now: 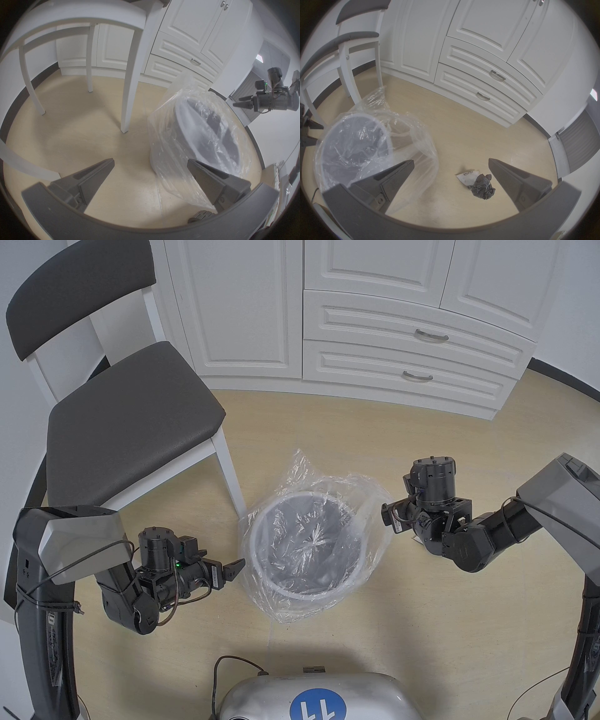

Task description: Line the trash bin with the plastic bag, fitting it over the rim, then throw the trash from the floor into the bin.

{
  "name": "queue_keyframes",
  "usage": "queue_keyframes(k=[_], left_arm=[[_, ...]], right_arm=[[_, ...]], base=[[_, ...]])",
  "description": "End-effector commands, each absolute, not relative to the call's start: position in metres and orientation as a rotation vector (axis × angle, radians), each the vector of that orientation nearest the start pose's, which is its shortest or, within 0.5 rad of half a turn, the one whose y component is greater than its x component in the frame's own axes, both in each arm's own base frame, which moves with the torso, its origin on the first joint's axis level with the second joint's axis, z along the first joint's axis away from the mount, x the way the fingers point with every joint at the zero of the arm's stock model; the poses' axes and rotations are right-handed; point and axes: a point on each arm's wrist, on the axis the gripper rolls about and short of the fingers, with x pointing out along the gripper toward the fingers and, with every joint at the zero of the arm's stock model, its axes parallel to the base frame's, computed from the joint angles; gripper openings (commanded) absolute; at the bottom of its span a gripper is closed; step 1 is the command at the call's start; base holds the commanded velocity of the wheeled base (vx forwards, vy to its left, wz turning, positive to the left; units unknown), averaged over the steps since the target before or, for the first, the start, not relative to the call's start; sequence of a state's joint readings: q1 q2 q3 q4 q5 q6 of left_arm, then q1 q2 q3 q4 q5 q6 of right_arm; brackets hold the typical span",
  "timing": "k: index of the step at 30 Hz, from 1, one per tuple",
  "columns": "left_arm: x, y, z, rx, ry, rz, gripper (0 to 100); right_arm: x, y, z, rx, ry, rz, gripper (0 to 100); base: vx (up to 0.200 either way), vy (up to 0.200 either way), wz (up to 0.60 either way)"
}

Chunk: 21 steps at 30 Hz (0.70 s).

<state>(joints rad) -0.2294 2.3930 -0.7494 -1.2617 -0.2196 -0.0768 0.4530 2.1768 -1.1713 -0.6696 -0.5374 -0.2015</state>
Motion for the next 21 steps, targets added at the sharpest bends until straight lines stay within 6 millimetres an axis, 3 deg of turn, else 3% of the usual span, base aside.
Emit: queue_keyframes(k=[1, 10, 16, 21], left_arm=[[0.378, -0.094, -0.04, -0.08, 0.435, -0.43, 100], [0.413, -0.106, -0.074, -0.074, 0.475, -0.433, 100], [0.439, -0.108, -0.07, -0.073, 0.521, -0.409, 100], [0.445, -0.107, -0.067, -0.061, 0.507, -0.368, 100]], right_arm=[[0.383, 0.162, 0.112, -0.329, 0.302, -0.072, 100], [0.383, 0.151, 0.093, -0.302, 0.355, -0.051, 100], [0.38, 0.148, 0.074, -0.308, 0.378, -0.022, 100], [0.377, 0.148, 0.058, -0.322, 0.417, -0.001, 100]], base=[[0.0, 0.0, 0.0], [0.0, 0.0, 0.0], [0.0, 0.0, 0.0], [0.0, 0.0, 0.0]])
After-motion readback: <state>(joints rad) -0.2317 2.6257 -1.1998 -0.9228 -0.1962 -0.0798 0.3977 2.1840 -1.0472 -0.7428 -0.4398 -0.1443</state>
